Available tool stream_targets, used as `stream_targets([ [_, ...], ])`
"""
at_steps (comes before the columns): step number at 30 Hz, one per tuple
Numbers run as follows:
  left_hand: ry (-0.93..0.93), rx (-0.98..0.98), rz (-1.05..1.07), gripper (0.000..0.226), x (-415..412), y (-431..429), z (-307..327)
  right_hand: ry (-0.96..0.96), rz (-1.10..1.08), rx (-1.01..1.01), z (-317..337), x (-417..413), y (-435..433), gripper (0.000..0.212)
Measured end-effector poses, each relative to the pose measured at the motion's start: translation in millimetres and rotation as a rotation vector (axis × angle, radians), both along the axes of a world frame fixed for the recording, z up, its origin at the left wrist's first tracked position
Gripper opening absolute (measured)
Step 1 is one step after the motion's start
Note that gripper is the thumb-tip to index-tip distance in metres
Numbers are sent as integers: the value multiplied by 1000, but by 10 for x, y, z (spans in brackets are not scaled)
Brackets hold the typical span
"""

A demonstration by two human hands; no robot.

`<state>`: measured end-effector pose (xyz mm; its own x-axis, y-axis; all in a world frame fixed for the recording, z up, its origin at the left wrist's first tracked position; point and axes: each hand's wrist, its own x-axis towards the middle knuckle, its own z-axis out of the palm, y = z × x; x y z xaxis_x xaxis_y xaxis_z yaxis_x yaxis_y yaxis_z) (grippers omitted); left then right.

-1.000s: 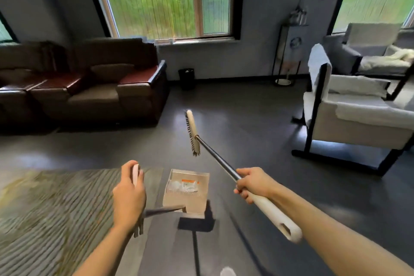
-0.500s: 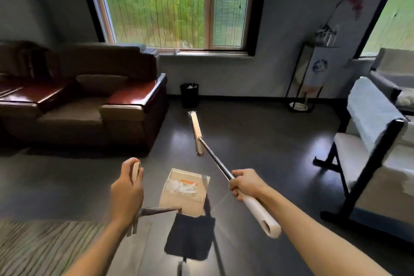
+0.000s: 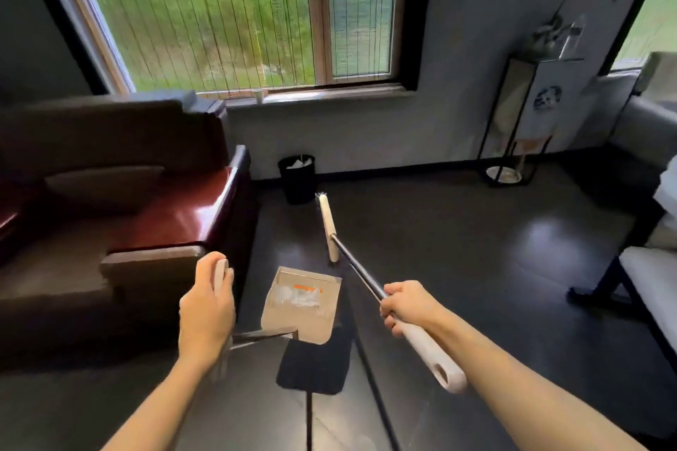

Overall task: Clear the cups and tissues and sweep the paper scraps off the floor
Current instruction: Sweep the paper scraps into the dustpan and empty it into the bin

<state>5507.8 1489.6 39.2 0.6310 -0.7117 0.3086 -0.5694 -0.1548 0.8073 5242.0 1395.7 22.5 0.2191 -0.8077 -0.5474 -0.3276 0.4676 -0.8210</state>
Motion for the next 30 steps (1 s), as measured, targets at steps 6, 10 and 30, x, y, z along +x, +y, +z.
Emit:
stream_targets([
  [6,-75,-4,-28,14,843,-1892,-83,-68,-52,-1,-121,705,-1887,21],
  [10,-137,-39,-31,16,1380,-2988,138,-95,-69,-4,-24,1131,-2933,25],
  [30,-821,14,-426,45,3648,-8623,624,-178,-337,79,-133,2867,-6970,24],
])
